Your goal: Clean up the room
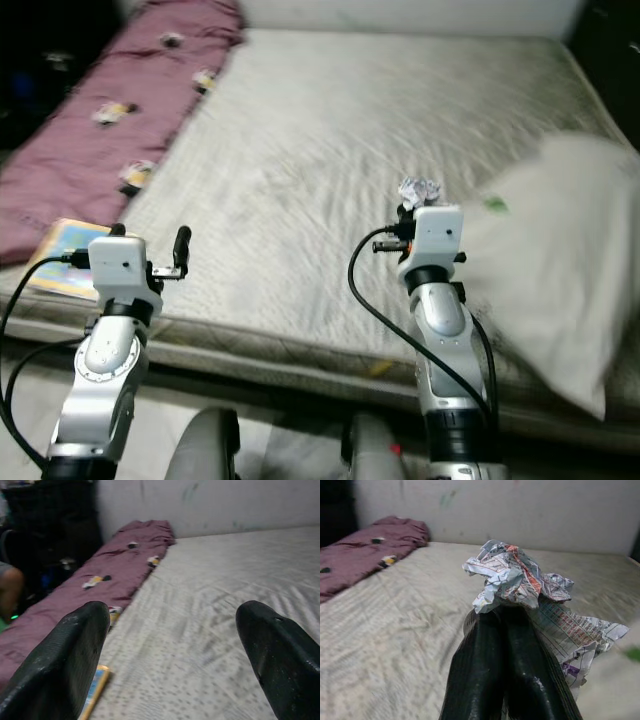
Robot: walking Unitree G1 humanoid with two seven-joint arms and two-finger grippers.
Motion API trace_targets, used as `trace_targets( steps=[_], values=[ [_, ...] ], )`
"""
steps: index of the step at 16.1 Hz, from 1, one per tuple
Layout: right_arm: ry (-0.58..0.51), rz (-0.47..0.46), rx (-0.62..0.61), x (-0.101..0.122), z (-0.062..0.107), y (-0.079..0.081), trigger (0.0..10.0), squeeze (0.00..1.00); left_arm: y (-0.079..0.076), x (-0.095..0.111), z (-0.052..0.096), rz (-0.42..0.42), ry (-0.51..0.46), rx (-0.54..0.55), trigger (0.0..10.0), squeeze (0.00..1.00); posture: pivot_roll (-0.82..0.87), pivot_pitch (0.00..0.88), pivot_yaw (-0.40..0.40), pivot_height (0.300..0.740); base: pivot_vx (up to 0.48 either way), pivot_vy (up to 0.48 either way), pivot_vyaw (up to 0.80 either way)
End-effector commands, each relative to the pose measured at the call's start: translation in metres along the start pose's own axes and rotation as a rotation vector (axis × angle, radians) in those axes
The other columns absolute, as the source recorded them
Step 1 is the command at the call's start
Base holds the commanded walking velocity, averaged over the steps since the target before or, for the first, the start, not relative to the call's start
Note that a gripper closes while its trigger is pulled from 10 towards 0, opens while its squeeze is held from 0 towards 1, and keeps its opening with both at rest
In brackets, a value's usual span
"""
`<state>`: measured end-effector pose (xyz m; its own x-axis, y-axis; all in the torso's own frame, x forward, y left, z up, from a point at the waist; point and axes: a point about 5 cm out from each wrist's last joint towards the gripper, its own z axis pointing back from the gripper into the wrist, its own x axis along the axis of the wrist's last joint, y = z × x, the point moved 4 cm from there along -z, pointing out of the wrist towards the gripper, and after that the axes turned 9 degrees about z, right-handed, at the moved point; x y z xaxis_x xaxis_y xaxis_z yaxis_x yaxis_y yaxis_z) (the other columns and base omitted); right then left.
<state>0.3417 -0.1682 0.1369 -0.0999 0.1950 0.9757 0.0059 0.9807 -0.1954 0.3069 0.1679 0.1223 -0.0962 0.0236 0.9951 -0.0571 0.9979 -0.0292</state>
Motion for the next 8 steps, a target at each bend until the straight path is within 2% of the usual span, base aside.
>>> trace_targets(
  steps=[1,2,5,8],
  values=[
    [-0.003,0.014,0.001,0.0009,-0.0016,0.0006,10.0,0.00,0.0044,-0.0006,-0.0001,-0.012,0.000,0.019,10.0,0.00,-0.01,0.000,0.011,0.714,0.000,0.000,-0.49],
    [0.007,0.025,-0.006,-0.0014,-0.0015,-0.0008,10.0,0.00,0.0042,-0.0009,-0.0001,-0.012,0.001,0.019,10.0,0.00,-0.01,0.000,0.011,0.714,0.000,0.000,-0.49],
    [-0.003,0.026,0.002,-0.0011,-0.0028,0.0012,10.0,0.00,0.0041,0.0014,-0.0026,-0.014,-0.006,0.016,10.0,0.00,-0.01,0.000,0.014,0.714,0.000,0.000,0.00],
    [-0.004,0.043,-0.005,-0.0011,-0.0053,0.0016,10.0,0.00,0.0010,0.0011,-0.0037,-0.001,-0.006,-0.007,10.0,0.00,-0.01,0.000,0.015,0.740,0.000,0.000,0.00]
  ],
)
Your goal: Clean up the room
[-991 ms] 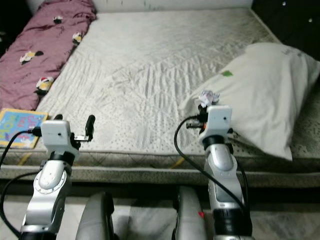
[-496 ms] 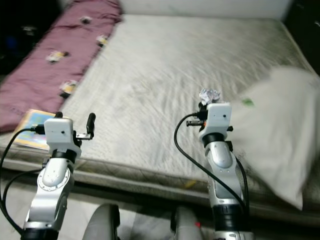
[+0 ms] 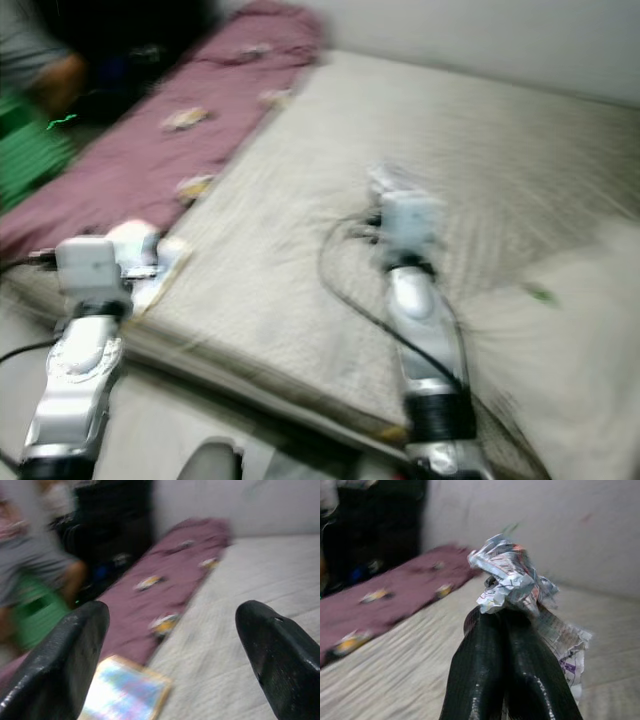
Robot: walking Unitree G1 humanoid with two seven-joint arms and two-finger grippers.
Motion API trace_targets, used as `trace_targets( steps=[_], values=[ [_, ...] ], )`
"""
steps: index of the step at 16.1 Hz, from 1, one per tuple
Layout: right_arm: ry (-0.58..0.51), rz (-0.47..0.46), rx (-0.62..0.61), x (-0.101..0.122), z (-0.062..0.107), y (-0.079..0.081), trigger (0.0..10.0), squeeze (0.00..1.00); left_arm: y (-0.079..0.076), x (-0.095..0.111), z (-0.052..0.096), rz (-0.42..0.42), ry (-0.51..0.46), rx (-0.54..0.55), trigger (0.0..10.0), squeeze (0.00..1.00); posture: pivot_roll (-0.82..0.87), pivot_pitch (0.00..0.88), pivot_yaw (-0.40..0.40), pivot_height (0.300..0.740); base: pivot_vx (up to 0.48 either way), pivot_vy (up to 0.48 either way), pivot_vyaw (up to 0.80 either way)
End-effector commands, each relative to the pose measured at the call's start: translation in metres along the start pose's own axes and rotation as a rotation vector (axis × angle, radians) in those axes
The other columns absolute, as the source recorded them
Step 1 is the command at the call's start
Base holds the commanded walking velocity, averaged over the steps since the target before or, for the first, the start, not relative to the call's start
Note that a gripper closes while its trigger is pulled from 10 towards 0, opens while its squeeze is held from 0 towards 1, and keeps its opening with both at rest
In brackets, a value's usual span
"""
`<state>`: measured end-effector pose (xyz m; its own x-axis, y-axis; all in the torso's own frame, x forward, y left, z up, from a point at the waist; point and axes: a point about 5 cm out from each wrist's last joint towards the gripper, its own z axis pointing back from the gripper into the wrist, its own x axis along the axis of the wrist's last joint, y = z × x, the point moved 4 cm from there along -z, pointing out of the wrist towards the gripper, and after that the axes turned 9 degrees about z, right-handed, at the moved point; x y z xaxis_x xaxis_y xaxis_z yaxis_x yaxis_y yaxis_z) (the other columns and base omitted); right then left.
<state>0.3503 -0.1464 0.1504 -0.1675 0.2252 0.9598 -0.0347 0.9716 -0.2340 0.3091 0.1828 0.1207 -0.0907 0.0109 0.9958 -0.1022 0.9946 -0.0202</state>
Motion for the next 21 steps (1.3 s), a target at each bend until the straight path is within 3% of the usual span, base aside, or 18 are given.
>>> trace_targets(
  steps=[1,9,11,13,17,21],
  values=[
    [0.062,0.009,-0.047,-0.017,0.006,-0.016,10.0,0.00,-0.015,0.003,0.000,0.014,-0.009,-0.056,10.0,0.00,-0.01,0.000,0.016,0.740,0.000,0.000,0.00],
    [0.082,-0.012,-0.018,-0.024,0.007,-0.007,10.0,0.00,-0.017,0.002,-0.001,0.047,-0.006,-0.060,10.0,0.00,0.00,0.000,0.004,0.740,0.000,0.000,0.00],
    [0.086,-0.013,-0.013,-0.024,0.005,-0.008,10.0,0.00,-0.019,0.007,-0.002,0.057,-0.018,-0.059,10.0,0.00,0.00,0.000,-0.008,0.740,0.000,0.000,-0.72],
    [0.058,-0.006,-0.014,-0.014,-0.001,-0.011,10.0,0.00,-0.020,0.014,-0.006,0.070,-0.040,-0.052,10.0,0.00,-0.01,0.000,-0.008,0.740,0.000,0.000,-0.80],
    [0.007,-0.010,-0.089,0.007,-0.005,-0.022,10.0,0.00,-0.021,0.019,-0.019,0.059,-0.047,-0.086,10.0,0.00,-0.04,0.000,0.026,0.740,0.000,0.000,0.00],
    [0.013,-0.059,-0.166,0.013,0.001,-0.030,10.0,0.00,-0.014,0.019,-0.011,0.031,-0.031,-0.094,10.0,0.00,-0.01,0.000,0.050,0.740,0.000,0.000,0.00]
  ],
)
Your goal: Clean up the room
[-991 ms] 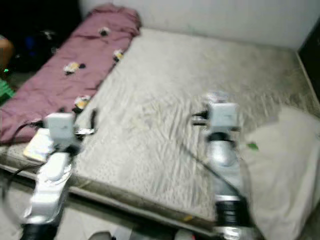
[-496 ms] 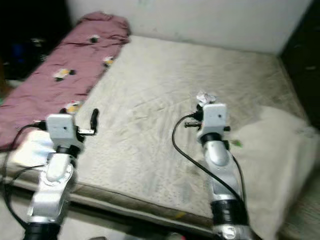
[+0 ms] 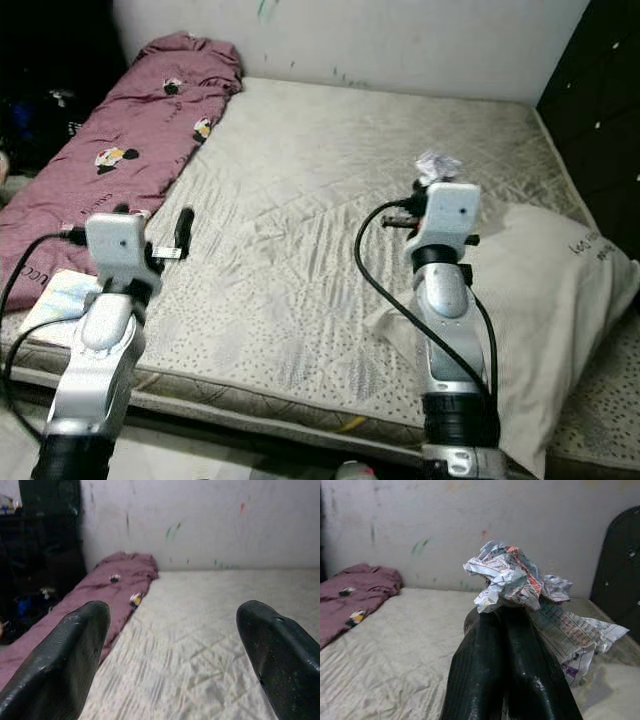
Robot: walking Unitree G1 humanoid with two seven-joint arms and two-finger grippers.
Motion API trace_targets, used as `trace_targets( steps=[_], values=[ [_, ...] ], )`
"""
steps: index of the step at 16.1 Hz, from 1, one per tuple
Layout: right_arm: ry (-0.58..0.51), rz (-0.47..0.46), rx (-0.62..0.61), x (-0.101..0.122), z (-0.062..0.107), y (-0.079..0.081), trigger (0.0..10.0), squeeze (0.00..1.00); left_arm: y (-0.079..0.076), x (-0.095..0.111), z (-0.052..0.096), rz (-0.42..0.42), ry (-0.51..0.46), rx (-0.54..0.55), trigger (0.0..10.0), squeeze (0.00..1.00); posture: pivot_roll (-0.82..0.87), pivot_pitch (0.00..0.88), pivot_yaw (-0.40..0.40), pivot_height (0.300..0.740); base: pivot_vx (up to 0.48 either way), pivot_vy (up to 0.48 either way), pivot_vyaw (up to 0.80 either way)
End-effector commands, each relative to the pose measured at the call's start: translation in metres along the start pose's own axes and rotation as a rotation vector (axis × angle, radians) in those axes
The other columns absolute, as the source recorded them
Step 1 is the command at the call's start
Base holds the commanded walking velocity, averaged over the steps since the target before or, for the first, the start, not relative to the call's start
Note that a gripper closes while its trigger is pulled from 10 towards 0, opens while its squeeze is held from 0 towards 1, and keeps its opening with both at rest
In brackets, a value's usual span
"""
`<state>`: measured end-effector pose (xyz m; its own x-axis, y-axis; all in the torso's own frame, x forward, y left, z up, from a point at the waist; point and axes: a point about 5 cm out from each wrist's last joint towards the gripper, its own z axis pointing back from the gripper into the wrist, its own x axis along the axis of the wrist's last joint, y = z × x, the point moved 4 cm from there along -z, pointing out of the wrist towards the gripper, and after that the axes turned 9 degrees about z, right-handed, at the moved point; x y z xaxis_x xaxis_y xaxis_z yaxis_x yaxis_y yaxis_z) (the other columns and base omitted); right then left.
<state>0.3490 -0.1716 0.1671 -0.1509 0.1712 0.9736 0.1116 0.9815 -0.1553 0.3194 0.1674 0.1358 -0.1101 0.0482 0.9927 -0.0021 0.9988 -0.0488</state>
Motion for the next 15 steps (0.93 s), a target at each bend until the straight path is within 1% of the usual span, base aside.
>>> trace_targets(
  steps=[1,2,3,4,5,6,7,8,9,11,12,13,15],
  values=[
    [-0.012,-0.013,-0.006,0.008,-0.002,0.001,10.0,0.00,0.004,0.006,0.001,-0.010,-0.009,-0.002,10.0,0.00,0.00,0.000,0.042,0.740,0.000,0.000,0.00],
    [-0.005,-0.024,-0.013,0.006,-0.002,0.001,10.0,0.00,0.003,0.002,0.002,-0.016,-0.002,-0.008,10.0,0.00,0.00,0.000,0.039,0.740,0.000,0.000,0.00],
    [0.017,-0.019,-0.021,0.000,-0.002,0.001,10.0,0.00,0.006,-0.002,0.003,-0.018,0.006,0.012,10.0,0.00,0.01,0.000,0.022,0.740,0.000,0.000,0.00],
    [0.020,-0.015,-0.015,0.001,-0.002,0.003,10.0,0.00,0.011,0.001,0.004,-0.012,0.000,0.038,10.0,0.00,0.00,0.000,0.023,0.740,0.000,0.000,0.00],
    [0.001,-0.005,-0.001,0.007,-0.002,0.005,10.0,0.00,0.014,0.004,0.002,-0.008,-0.007,0.054,10.0,0.00,-0.01,0.000,0.019,0.740,0.000,0.000,0.00],
    [-0.011,0.003,0.006,0.010,-0.002,0.006,10.0,0.00,0.015,0.003,0.001,-0.008,-0.002,0.048,10.0,0.00,-0.02,0.000,0.025,0.740,0.000,0.000,0.00],
    [0.007,0.008,-0.012,0.005,-0.003,0.002,10.0,0.00,0.012,-0.002,-0.001,-0.023,0.008,0.027,10.0,0.00,-0.03,0.000,0.023,0.740,0.000,0.000,0.00],
    [0.020,0.000,-0.033,0.004,-0.004,-0.003,10.0,0.00,0.010,-0.002,-0.003,-0.023,0.009,0.021,10.0,0.00,-0.04,0.000,0.029,0.740,0.000,0.000,0.00],
    [0.016,0.013,-0.044,0.004,-0.003,-0.008,10.0,0.00,0.008,-0.001,-0.005,-0.012,0.006,0.018,10.0,0.00,-0.04,0.000,0.033,0.740,0.000,0.000,0.00],
    [0.030,0.023,-0.081,0.000,0.001,-0.019,10.0,0.00,0.002,-0.002,-0.003,0.001,0.013,0.004,10.0,0.00,-0.05,0.000,0.052,0.740,0.000,0.000,0.00],
    [0.044,0.026,-0.092,-0.004,0.003,-0.022,10.0,0.00,0.000,-0.004,-0.001,0.002,0.018,-0.004,10.0,0.00,-0.04,0.000,0.050,0.740,0.000,0.000,0.00],
    [0.076,0.021,-0.097,-0.014,0.008,-0.022,10.0,0.00,-0.003,-0.007,0.001,0.007,0.025,-0.005,10.0,0.00,-0.04,0.000,0.050,0.740,0.000,0.000,-0.61],
    [0.109,0.026,-0.080,-0.025,0.016,-0.015,10.0,0.00,0.000,-0.010,0.010,0.027,0.043,0.011,10.0,0.00,-0.02,0.000,0.040,0.740,0.000,0.000,-0.80]
  ],
)
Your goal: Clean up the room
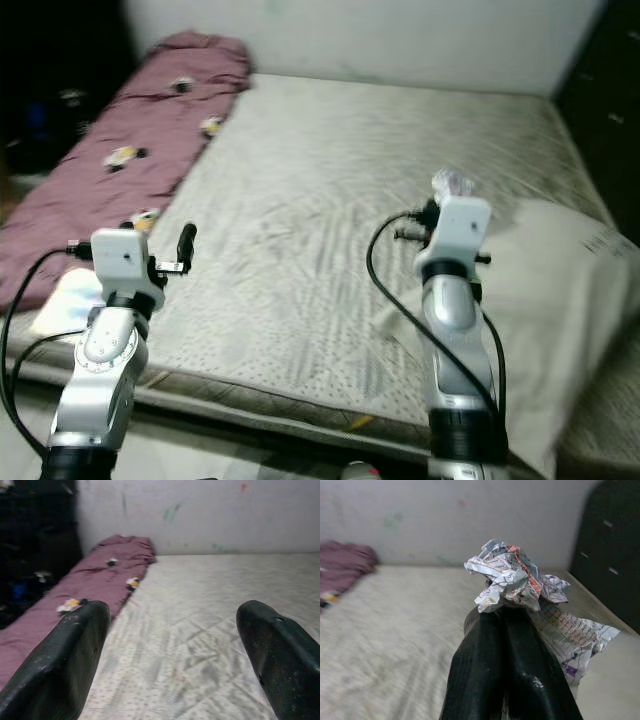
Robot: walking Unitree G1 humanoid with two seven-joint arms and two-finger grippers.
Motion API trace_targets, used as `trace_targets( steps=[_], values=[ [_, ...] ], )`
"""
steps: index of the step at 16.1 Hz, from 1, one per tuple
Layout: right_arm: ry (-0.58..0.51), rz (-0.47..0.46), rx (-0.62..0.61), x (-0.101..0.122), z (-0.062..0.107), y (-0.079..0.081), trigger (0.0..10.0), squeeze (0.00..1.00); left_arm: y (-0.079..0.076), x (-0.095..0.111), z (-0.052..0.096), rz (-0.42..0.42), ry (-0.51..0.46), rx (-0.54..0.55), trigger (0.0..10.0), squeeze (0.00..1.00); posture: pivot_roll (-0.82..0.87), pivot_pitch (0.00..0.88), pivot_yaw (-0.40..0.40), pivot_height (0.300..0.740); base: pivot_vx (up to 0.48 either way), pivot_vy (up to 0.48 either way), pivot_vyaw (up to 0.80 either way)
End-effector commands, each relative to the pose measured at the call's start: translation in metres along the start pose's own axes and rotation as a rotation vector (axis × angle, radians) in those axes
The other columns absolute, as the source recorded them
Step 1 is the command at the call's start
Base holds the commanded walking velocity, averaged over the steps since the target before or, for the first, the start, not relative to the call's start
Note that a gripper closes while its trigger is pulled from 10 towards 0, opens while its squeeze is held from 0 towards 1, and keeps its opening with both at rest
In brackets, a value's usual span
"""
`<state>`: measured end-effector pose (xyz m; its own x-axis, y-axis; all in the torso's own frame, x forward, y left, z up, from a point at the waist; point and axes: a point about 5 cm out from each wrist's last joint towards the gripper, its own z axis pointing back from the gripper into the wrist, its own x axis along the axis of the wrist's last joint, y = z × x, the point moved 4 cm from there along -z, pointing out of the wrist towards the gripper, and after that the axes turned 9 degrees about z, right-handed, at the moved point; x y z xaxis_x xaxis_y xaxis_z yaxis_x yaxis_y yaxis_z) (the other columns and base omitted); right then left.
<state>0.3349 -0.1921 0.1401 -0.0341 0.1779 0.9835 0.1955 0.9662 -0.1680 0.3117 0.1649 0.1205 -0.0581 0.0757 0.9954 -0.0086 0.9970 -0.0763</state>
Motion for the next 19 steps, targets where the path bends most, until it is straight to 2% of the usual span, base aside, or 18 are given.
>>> trace_targets(
  steps=[1,3,4,6,8,11,14,19],
  values=[
    [0.018,0.010,0.020,-0.004,0.004,0.006,10.0,0.00,0.004,0.002,0.008,0.009,0.006,0.015,10.0,0.00,-0.01,0.000,0.032,0.740,0.000,0.000,-0.80],
    [0.044,0.019,0.049,-0.013,0.006,0.010,10.0,0.00,0.005,-0.003,0.013,0.031,0.024,0.029,10.0,0.00,-0.01,0.000,0.019,0.740,0.000,0.000,-0.80],
    [0.065,0.023,0.042,-0.016,0.000,0.007,10.0,0.00,0.005,-0.005,0.013,0.031,0.022,0.033,10.0,0.00,-0.01,0.000,-0.015,0.740,0.000,0.000,-0.80],
    [0.078,0.041,0.059,-0.020,-0.007,0.004,10.0,0.00,0.003,0.001,0.010,0.047,0.001,0.065,10.0,0.00,0.01,0.000,-0.023,0.740,0.000,0.259,-0.80],
    [0.098,0.018,0.067,-0.026,-0.001,0.012,10.0,0.00,-0.001,0.004,0.013,0.029,0.007,0.022,10.0,0.00,0.02,0.000,-0.015,0.740,0.000,0.326,-0.23],
    [0.095,0.014,0.097,-0.027,0.000,0.022,10.0,0.00,0.001,0.005,0.010,0.028,0.009,0.024,10.0,0.00,0.01,0.018,0.002,0.740,0.000,0.380,-0.37],
    [0.096,0.019,0.081,-0.027,0.001,0.018,10.0,0.00,-0.002,0.005,0.009,0.030,0.010,0.015,10.0,0.00,-0.01,0.013,0.002,0.740,0.000,0.391,-0.77],
    [0.101,0.035,0.098,-0.029,0.002,0.017,10.0,0.00,-0.009,0.002,0.012,0.044,0.019,0.001,10.0,0.00,-0.01,0.029,-0.008,0.740,0.000,0.392,0.00]
  ],
)
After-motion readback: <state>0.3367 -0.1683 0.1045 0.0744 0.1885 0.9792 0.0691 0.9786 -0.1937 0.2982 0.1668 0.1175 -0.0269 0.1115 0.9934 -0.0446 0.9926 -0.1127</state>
